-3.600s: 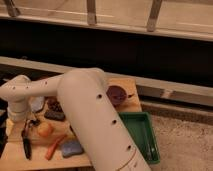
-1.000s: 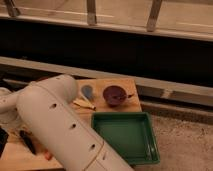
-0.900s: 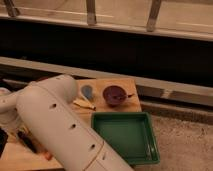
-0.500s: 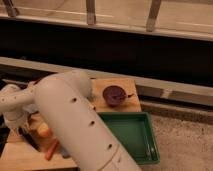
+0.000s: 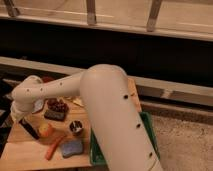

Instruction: Place brush in table surface

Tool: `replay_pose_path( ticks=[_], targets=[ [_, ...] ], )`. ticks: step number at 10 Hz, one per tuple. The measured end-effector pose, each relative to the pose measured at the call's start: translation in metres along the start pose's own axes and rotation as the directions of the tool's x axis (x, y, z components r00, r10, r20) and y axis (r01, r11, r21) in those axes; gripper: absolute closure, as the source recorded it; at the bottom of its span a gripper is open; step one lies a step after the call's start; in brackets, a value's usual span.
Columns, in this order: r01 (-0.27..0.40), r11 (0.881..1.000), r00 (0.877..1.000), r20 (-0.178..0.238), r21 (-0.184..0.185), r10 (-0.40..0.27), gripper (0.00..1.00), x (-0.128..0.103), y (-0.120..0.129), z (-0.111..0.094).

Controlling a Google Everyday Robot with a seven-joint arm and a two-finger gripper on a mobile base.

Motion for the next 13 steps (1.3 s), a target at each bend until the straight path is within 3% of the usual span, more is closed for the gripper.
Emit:
replay_pose_path(
  ticks=[1,3,4,6,10,13],
  targets=[
    [0.018,1.000,0.999,0.041,-0.016,-0.017,1.00,-0.002,-0.004,-0.013],
    [0.028,0.999,0.997,0.069,-0.043,-0.025,1.00,0.000,-0.010,-0.021],
    [0.020,0.999,0.997,0.070,-0.050,-0.017,1.00,0.005,-0.017,-0.023],
    [0.001,0.999,1.000,0.030,-0.041,0.000,1.00,0.015,-0.021,-0.021],
    [-0.088,0.995,0.995,-0.036,0.041,0.089,1.00,0.047,-0.047,-0.051],
    [-0.192,0.977,0.977,-0.072,0.097,0.199,1.00,0.067,-0.089,-0.059]
  ],
)
